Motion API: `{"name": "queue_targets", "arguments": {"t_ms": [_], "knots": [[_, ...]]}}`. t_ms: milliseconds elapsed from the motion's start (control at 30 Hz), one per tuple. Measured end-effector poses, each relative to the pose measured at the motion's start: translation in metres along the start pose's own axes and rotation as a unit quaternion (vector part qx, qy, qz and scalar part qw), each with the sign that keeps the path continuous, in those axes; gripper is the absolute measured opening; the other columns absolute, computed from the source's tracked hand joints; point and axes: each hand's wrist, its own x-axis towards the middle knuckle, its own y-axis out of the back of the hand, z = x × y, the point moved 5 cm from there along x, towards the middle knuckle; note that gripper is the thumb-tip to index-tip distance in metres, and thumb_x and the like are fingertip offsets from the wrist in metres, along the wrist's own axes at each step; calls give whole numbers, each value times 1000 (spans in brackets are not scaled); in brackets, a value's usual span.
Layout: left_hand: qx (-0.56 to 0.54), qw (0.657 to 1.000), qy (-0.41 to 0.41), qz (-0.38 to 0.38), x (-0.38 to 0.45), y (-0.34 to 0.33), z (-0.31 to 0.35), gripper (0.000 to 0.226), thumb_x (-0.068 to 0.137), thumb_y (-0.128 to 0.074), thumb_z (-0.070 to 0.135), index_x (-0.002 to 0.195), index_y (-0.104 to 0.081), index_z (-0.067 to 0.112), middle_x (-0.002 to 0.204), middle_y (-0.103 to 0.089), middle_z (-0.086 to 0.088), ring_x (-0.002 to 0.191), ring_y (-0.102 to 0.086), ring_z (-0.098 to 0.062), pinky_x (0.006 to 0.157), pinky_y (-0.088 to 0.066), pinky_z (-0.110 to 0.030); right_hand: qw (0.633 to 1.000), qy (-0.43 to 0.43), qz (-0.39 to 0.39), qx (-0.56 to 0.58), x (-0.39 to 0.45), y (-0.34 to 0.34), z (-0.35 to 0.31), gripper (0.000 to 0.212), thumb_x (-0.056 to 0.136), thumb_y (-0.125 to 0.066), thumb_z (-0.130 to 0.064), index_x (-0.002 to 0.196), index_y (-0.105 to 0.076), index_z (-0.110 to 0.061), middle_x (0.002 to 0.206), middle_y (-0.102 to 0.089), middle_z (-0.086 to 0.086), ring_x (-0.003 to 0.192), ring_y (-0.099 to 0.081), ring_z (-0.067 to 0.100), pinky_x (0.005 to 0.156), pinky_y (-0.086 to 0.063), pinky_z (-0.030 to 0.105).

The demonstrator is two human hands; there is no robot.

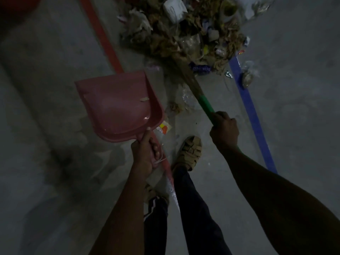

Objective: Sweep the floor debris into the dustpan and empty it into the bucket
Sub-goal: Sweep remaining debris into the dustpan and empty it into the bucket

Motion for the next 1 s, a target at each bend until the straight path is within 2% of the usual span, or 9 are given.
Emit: {"name": "queue_targets", "arguments": {"t_ms": [100, 200, 367, 433, 500, 567, 667, 833, 1000], "knots": [[6, 1000, -14, 13, 3, -1, 2, 46, 91, -71, 37, 61, -46, 13, 48, -41, -6, 32, -37, -14, 38, -30, -16, 999, 42, 0, 28, 2, 2, 1, 57, 81, -63, -1, 134, -59, -21, 131, -58, 2, 94, -54, 26, 70, -53, 40], [2, 1000, -15, 21, 4, 4, 0, 43, 91, -69, 38, 62, -47, 15, 48, -44, -2, 34, -38, -12, 39, -30, -16, 994, 83, -33, 67, -9, 0, 7, 58, 74, -67, 1, 129, -65, -19, 124, -63, 4, 98, -59, 27, 72, -55, 41], [-15, 999, -11, 32, 3, 24, -10, 44, 92, -69, 38, 61, -46, 16, 43, -45, 2, 32, -39, -11, 36, -30, -16, 975, 34, -208, 75, -38, -23, 21, 60, 71, -71, -3, 125, -68, -28, 123, -64, 1, 109, -60, 22, 87, -51, 36], [-14, 999, -1, 43, 3, 33, -17, 44, 92, -69, 38, 61, -46, 16, 42, -44, 3, 32, -38, -11, 36, -30, -16, 961, 1, -271, 54, -51, -36, 32, 58, 70, -74, -9, 122, -68, -35, 121, -66, -2, 101, -62, 17, 82, -52, 33], [-9, 999, 8, 42, 4, 43, -23, 45, 91, -68, 40, 61, -45, 16, 42, -44, 2, 31, -38, -11, 36, -29, -16, 953, -38, -298, 49, -62, -42, 41, 52, 73, -74, -14, 118, -68, -40, 114, -68, -4, 79, -64, 9, 71, -57, 34], [-3, 999, 11, 39, 3, 52, -28, 45, 92, -67, 40, 61, -46, 16, 42, -44, 1, 31, -38, -12, 37, -30, -16, 959, -70, -270, 45, -69, -39, 44, 45, 81, -70, -14, 118, -69, -39, 107, -69, -4, 70, -64, 10, 64, -59, 36], [6, 999, 18, 38, 2, 61, -34, 44, 92, -67, 40, 61, -46, 16, 43, -44, 0, 32, -38, -12, 38, -30, -16, 985, -58, -163, 2, -69, -25, 42, 38, 87, -67, -14, 119, -69, -33, 110, -68, -4, 80, -62, 16, 66, -59, 38], [18, 999, 15, 35, -1, 64, -35, 44, 91, -68, 39, 62, -45, 16, 44, -43, -1, 33, -37, -12, 39, -29, -17, 997, -41, -71, -10, -58, -13, 28, 52, 78, -67, -8, 127, -65, -28, 125, -60, -4, 96, -54, 27, 67, -52, 39], [34, 999, 12, 26, -1, 53, -30, 44, 91, -68, 38, 61, -45, 15, 44, -44, -1, 32, -38, -12, 39, -29, -15, 999, -11, 38, 17, -49, 1, -1, 60, 77, -63, 1, 132, -62, -23, 131, -59, 3, 95, -52, 31, 62, -44, 34]]}}
